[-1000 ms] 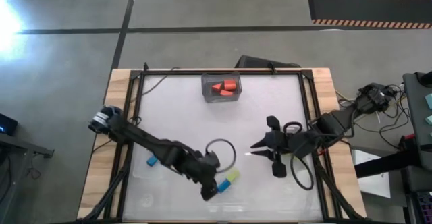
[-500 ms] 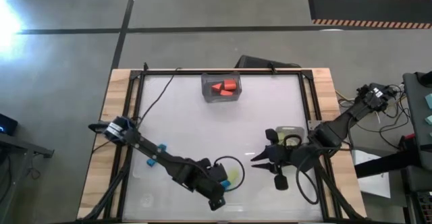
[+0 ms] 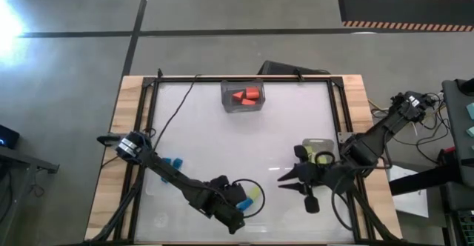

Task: Sort & place blocks by color
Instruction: Put the blue block into the white bin

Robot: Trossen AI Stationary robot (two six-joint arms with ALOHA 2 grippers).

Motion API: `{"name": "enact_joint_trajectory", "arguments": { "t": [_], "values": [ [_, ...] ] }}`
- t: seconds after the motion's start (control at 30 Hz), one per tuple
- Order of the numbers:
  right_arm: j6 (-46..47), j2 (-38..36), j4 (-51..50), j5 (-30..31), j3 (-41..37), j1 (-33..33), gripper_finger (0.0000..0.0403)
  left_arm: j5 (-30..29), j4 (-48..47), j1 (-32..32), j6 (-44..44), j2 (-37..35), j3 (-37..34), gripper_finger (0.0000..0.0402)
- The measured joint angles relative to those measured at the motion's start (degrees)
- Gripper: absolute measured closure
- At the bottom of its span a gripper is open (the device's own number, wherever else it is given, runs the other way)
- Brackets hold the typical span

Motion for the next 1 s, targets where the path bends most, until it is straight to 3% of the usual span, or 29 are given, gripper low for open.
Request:
{"name": "enact_joint_trajectory", "arguments": {
  "t": [0.27, 0.67, 1.0],
  "values": [
    [0.6, 0.0, -0.1, 0.4, 0.0, 0.2, 0.0335, -4.4, 4.6, 0.0, 0.9, 1.3, -0.2, 0.0174],
    [0.7, 0.0, -0.7, 1.6, -0.1, 0.2, 0.0335, -4.6, 9.2, 0.5, -0.6, 7.7, -1.0, 0.0174],
    [1.0, 0.0, -1.0, 1.6, -0.1, 0.2, 0.0335, -5.6, 12.7, 0.8, -0.7, 7.8, -3.9, 0.0174]
  ]
}}
